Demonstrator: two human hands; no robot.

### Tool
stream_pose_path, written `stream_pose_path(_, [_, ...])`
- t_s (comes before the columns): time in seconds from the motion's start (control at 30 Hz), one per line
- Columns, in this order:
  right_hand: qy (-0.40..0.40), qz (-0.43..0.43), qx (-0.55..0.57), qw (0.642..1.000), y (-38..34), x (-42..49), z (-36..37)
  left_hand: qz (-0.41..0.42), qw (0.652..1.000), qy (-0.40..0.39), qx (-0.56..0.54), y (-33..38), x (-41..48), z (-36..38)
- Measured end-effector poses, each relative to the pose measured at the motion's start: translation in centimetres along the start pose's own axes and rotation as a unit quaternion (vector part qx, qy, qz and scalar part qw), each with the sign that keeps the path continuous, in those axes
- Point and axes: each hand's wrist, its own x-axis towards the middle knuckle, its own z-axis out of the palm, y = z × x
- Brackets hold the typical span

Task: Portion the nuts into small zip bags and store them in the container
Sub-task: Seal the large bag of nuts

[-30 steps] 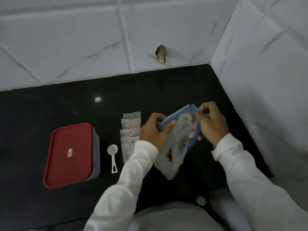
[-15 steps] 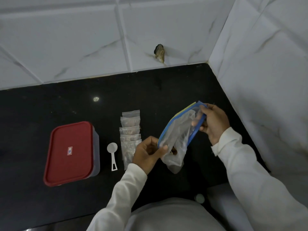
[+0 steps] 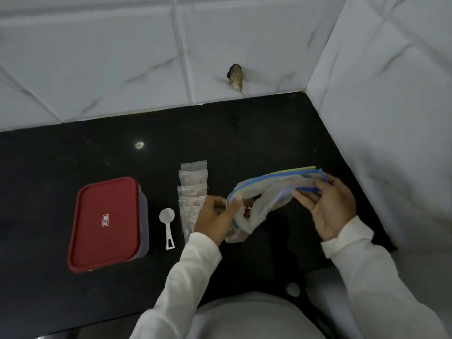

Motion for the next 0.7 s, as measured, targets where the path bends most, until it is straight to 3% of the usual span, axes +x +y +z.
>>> stream_pose_path(0.07, [-0.018, 0.003, -0.078, 0.997, 0.0, -0.5, -0.8, -0.037, 0.991, -0.047, -0.121, -1.6, -0.5, -0.1])
stream_pose_path(0.1, [-0.019, -0.031, -0.191, 0.981, -0.1, -0.5, -1.2, -0.019, 0.99, -0.048, -0.129, -2.3, -0.7, -0.1])
stream_pose_path(0.13, [-0.011, -0.092, -0.333, 0.938, -0.2, -0.4, -1.7, 0.013, 0.993, -0.038, -0.11, -2.9, -0.7, -0.1])
stream_pose_path(0.2, [-0.007, -0.245, -0.545, 0.802, -0.6, 0.2, -2.2, 0.086, 0.995, -0.024, -0.053, -3.4, -0.7, 0.0])
stream_pose_path(0.23, [-0.018, -0.301, -0.573, 0.762, -0.9, 0.6, -2.1, 0.119, 0.992, -0.025, -0.02, -3.1, -0.7, 0.0])
stream_pose_path(0.3, [-0.048, -0.359, -0.579, 0.731, -2.1, 1.3, -1.1, 0.163, 0.985, -0.022, 0.056, -1.7, -0.4, 0.3])
stream_pose_path(0.4, [-0.01, -0.412, -0.565, 0.715, -4.2, 1.9, 0.1, 0.22, 0.944, 0.08, 0.234, 1.8, 0.7, 0.4])
stream_pose_path(0.47, [0.052, -0.42, -0.555, 0.716, -5.5, 1.6, 0.3, 0.266, 0.86, 0.183, 0.394, 4.7, 1.4, -0.2])
stream_pose_path(0.53, [0.076, -0.389, -0.555, 0.731, -5.7, 1.0, -0.1, 0.29, 0.814, 0.208, 0.458, 6.9, 1.7, -0.5])
stream_pose_path(0.6, [0.065, -0.37, -0.53, 0.76, -5.2, 0.5, -0.5, 0.299, 0.831, 0.189, 0.43, 7.7, 1.8, -0.2])
stream_pose_path(0.7, [0.009, -0.311, -0.497, 0.81, -4.1, 0.4, -1.2, 0.236, 0.919, 0.116, 0.293, 7.2, 2.0, -0.2])
